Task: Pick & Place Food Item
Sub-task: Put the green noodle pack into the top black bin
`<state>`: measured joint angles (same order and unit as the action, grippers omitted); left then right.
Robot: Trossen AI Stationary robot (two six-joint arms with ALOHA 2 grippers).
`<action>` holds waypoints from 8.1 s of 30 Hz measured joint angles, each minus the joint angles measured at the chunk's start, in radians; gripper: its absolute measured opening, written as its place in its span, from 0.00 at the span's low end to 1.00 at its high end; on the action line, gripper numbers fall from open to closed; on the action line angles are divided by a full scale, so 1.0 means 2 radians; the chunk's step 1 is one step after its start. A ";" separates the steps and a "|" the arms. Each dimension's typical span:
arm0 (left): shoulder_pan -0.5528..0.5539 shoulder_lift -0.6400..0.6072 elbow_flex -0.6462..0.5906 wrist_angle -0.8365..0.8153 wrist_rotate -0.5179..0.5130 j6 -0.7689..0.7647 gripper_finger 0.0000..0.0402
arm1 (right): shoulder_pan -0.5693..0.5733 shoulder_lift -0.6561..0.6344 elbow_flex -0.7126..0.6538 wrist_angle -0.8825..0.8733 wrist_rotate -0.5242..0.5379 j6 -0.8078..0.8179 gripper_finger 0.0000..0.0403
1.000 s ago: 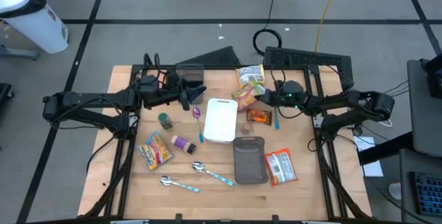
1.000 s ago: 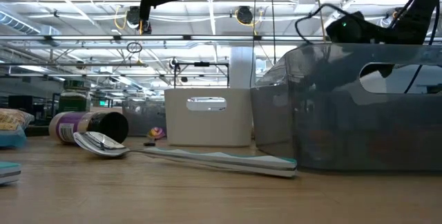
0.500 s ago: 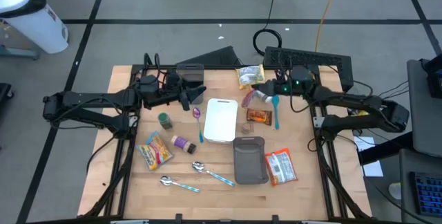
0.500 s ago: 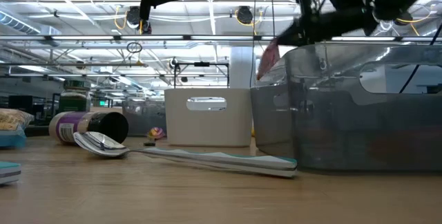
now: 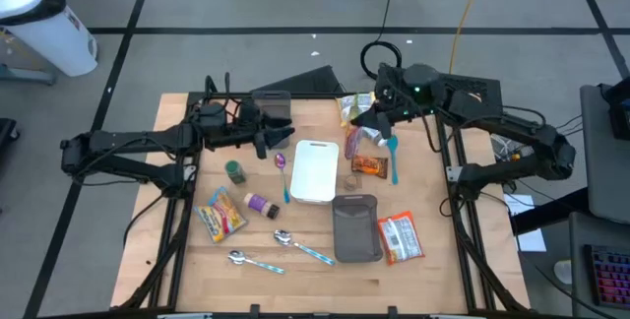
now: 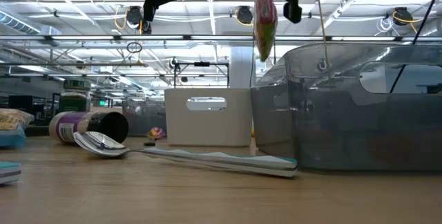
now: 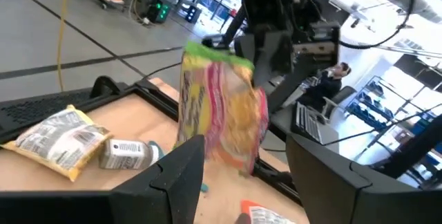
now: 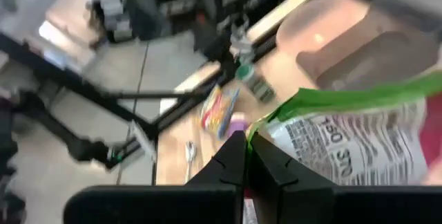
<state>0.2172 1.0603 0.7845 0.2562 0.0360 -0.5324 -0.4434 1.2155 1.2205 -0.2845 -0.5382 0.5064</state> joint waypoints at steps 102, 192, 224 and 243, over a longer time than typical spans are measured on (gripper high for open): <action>0.048 0.173 0.179 -0.090 0.340 0.071 0.02 | 0.106 0.105 0.024 0.247 -0.190 0.068 0.00; 0.094 0.172 0.179 -0.008 0.206 -0.024 0.00 | 0.007 0.038 0.024 0.027 0.084 -0.198 0.01; 0.128 0.172 0.211 0.064 0.233 -0.001 0.41 | 0.007 -0.011 0.023 0.012 0.070 -0.149 0.00; 0.093 0.306 0.665 -0.503 0.176 0.200 0.44 | -0.018 0.046 0.121 -0.100 -0.075 -0.246 0.00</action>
<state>0.4030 1.6721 2.1140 -0.7492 0.3872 -0.1320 -0.4788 1.3081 1.4616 -0.4846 -0.6880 0.0147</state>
